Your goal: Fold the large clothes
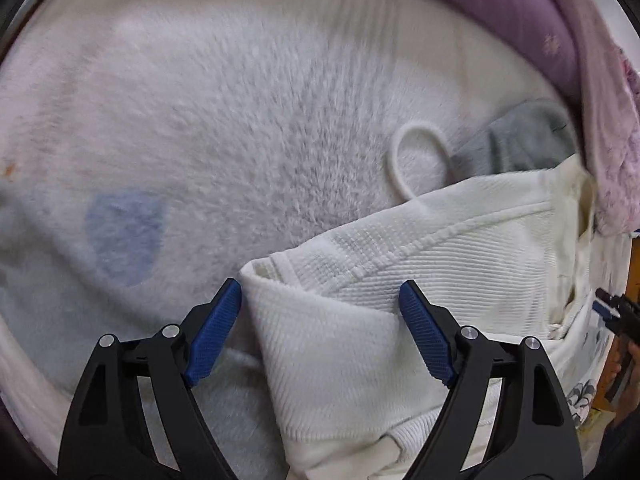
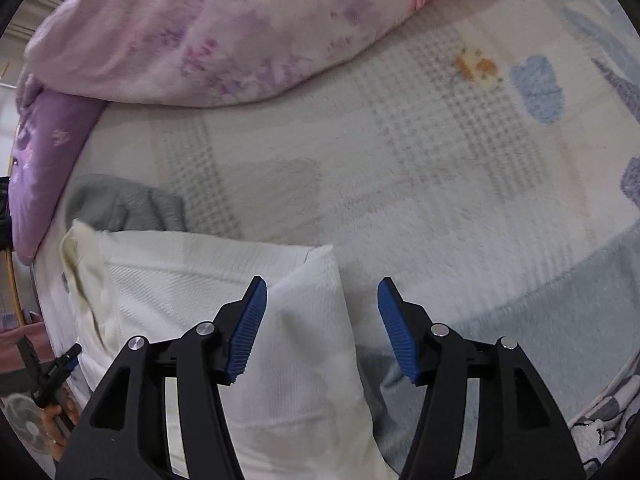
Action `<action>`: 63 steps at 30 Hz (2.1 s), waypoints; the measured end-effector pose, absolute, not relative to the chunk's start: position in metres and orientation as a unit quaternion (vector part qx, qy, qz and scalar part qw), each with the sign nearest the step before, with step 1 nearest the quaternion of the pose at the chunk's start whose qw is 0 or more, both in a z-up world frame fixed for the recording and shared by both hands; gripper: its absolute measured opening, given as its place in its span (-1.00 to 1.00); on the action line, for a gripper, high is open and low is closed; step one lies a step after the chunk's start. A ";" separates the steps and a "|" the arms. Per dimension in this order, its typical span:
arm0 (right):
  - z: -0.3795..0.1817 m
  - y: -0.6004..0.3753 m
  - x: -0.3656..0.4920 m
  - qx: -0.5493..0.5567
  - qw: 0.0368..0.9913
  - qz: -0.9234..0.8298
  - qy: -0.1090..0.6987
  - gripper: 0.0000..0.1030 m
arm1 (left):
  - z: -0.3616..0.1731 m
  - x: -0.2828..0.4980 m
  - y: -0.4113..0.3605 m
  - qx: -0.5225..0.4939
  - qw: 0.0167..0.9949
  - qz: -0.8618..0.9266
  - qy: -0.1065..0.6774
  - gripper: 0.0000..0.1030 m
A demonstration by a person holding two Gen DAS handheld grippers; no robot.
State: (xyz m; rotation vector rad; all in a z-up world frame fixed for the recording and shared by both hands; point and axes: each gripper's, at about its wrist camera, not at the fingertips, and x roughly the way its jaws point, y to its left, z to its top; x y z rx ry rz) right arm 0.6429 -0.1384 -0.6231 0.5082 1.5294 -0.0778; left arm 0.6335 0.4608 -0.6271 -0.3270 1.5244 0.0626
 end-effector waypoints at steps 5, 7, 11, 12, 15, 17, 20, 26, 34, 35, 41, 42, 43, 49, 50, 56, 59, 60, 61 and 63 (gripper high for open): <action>-0.646 -0.141 0.654 0.244 0.662 -0.020 0.708 0.07 | -0.631 0.648 0.456 -0.119 0.709 0.032 0.694 0.39; -0.649 -0.142 0.657 0.244 0.662 -0.019 0.709 0.07 | -0.631 0.657 0.449 -0.109 0.711 0.028 0.694 0.20; -0.646 -0.134 0.661 0.233 0.668 0.000 0.707 -0.46 | -0.627 0.663 0.433 -0.085 0.715 0.014 0.694 -0.47; -0.646 -0.129 0.664 0.225 0.669 0.002 0.708 -0.49 | -0.627 0.666 0.428 -0.078 0.716 0.012 0.694 -0.61; -0.642 -0.117 0.668 0.188 0.681 0.014 0.708 -0.65 | -0.624 0.669 0.414 -0.043 0.721 0.010 0.691 -0.70; -0.634 -0.112 0.665 0.164 0.699 0.017 0.695 -0.74 | -0.619 0.668 0.405 -0.022 0.733 0.018 0.680 -0.73; -0.608 -0.110 0.653 0.156 0.734 0.019 0.661 -0.80 | -0.589 0.658 0.399 -0.011 0.763 0.038 0.646 -0.75; -0.544 -0.121 0.615 0.174 0.784 0.054 0.593 -0.82 | -0.524 0.621 0.389 -0.024 0.808 0.019 0.588 -0.76; -0.489 -0.119 0.548 0.203 0.812 0.079 0.541 -0.82 | -0.461 0.530 0.388 -0.035 0.844 0.014 0.534 -0.76; -0.481 -0.120 0.536 0.207 0.814 0.082 0.537 -0.82 | -0.451 0.517 0.385 -0.033 0.846 0.014 0.532 -0.76; -0.448 -0.138 0.437 0.220 0.809 0.099 0.535 -0.83 | -0.422 0.432 0.390 -0.047 0.851 0.006 0.523 -0.76; -0.446 -0.140 0.421 0.219 0.808 0.098 0.538 -0.83 | -0.421 0.413 0.391 -0.050 0.850 0.004 0.525 -0.76; -0.444 -0.141 0.403 0.216 0.806 0.099 0.543 -0.83 | -0.421 0.397 0.392 -0.051 0.846 0.004 0.530 -0.76; -0.472 -0.150 0.289 0.227 0.766 0.055 0.599 -0.83 | -0.454 0.290 0.395 -0.060 0.815 0.020 0.577 -0.75; -0.486 -0.152 0.270 0.239 0.752 0.042 0.613 -0.83 | -0.467 0.269 0.400 -0.077 0.807 0.022 0.586 -0.75; -0.572 -0.145 0.211 0.191 0.690 -0.016 0.698 -0.76 | -0.547 0.190 0.409 -0.111 0.764 0.043 0.634 -0.53; -0.573 -0.147 0.197 0.203 0.686 -0.026 0.698 -0.67 | -0.550 0.166 0.423 -0.165 0.753 0.081 0.632 0.03; -0.570 -0.150 0.192 0.224 0.684 -0.029 0.693 -0.59 | -0.547 0.159 0.428 -0.188 0.755 0.092 0.621 0.10; -0.568 -0.153 0.188 0.252 0.681 -0.025 0.687 -0.47 | -0.542 0.151 0.432 -0.217 0.755 0.101 0.610 0.12; -0.564 -0.157 0.180 0.317 0.669 -0.012 0.672 -0.39 | -0.539 0.137 0.435 -0.279 0.748 0.112 0.591 0.24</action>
